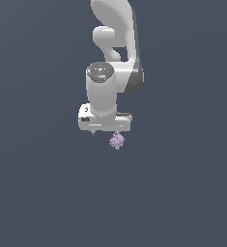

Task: Pick up the object and move it to a goal position.

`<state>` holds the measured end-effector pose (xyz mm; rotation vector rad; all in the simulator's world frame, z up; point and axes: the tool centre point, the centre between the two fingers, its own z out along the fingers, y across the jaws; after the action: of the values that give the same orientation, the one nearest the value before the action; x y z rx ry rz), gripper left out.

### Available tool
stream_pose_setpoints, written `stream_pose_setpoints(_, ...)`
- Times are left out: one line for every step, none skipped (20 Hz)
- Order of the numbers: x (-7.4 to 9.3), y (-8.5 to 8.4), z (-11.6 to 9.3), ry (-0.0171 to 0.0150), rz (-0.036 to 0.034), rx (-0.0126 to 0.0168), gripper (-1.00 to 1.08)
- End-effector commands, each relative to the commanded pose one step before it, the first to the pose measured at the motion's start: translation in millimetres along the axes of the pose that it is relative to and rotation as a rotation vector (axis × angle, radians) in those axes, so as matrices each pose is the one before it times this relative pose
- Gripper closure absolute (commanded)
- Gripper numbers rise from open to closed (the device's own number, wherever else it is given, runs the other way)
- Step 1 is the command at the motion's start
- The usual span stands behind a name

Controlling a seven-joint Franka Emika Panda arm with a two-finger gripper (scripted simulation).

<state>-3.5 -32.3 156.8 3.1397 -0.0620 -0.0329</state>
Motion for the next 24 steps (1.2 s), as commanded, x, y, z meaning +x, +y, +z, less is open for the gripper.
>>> stream_pose_setpoints(0.00, 0.01, 0.00, 0.00000, 0.00000, 0.00000, -0.92)
stream_pose_setpoints(0.11, 0.30, -0.04, 0.00035, 0.00162, 0.00032, -0.92)
stream_pose_setpoints(0.33, 0.84, -0.08, 0.00099, 0.00468, 0.00097, -0.92)
stream_pose_setpoints(0.55, 1.49, -0.16, 0.00167, 0.00789, 0.00165, -0.92)
stream_pose_setpoints(0.80, 2.12, -0.26, 0.00237, 0.01102, 0.00233, -0.92)
stream_pose_setpoints(1.08, 2.77, -0.38, 0.00306, 0.01384, 0.00299, -0.92)
stream_pose_setpoints(1.13, 2.81, -0.46, 0.00303, 0.01318, 0.00295, -0.92)
stream_pose_setpoints(1.03, 2.51, -0.49, 0.00260, 0.01075, 0.00254, -0.92)
stream_pose_setpoints(0.91, 2.18, -0.51, 0.00217, 0.00825, 0.00211, -0.92)
stream_pose_setpoints(0.77, 1.78, -0.51, 0.00168, 0.00559, 0.00163, -0.92)
stream_pose_setpoints(0.59, 1.37, -0.49, 0.00114, 0.00282, 0.00112, -0.92)
stream_pose_setpoints(0.36, 0.68, -0.08, 0.00000, 0.00000, 0.00000, -0.92)
stream_pose_setpoints(-0.10, -0.11, -0.32, 0.00023, -0.00151, 0.00025, -0.92)
stream_pose_setpoints(-0.18, -0.31, 0.12, -0.00027, -0.00058, -0.00026, -0.92)
stream_pose_setpoints(-0.30, -0.77, 0.11, 0.00000, 0.00000, 0.00000, -0.92)
stream_pose_setpoints(-0.21, -0.48, 0.68, -0.00058, 0.00213, -0.00061, -0.92)
stream_pose_setpoints(-0.30, -0.65, 0.57, -0.00012, 0.00323, -0.00016, -0.92)
stream_pose_setpoints(-0.35, -0.74, 0.70, -0.00004, 0.00453, -0.00010, -0.92)
stream_pose_setpoints(-0.40, -0.81, 0.84, 0.00002, 0.00586, -0.00006, -0.92)
stream_pose_setpoints(-0.47, -0.94, 0.98, 0.00007, 0.00701, -0.00003, -0.92)
stream_pose_setpoints(-0.54, -1.04, 1.12, 0.00009, 0.00811, -0.00002, -0.92)
stream_pose_setpoints(-0.63, -1.17, 1.26, 0.00008, 0.00903, -0.00006, -0.92)
stream_pose_setpoints(-0.76, -1.38, 1.43, 0.00004, 0.00989, -0.00013, -0.92)
stream_pose_setpoints(-0.90, -1.59, 1.60, -0.00001, 0.01078, -0.00021, -0.92)
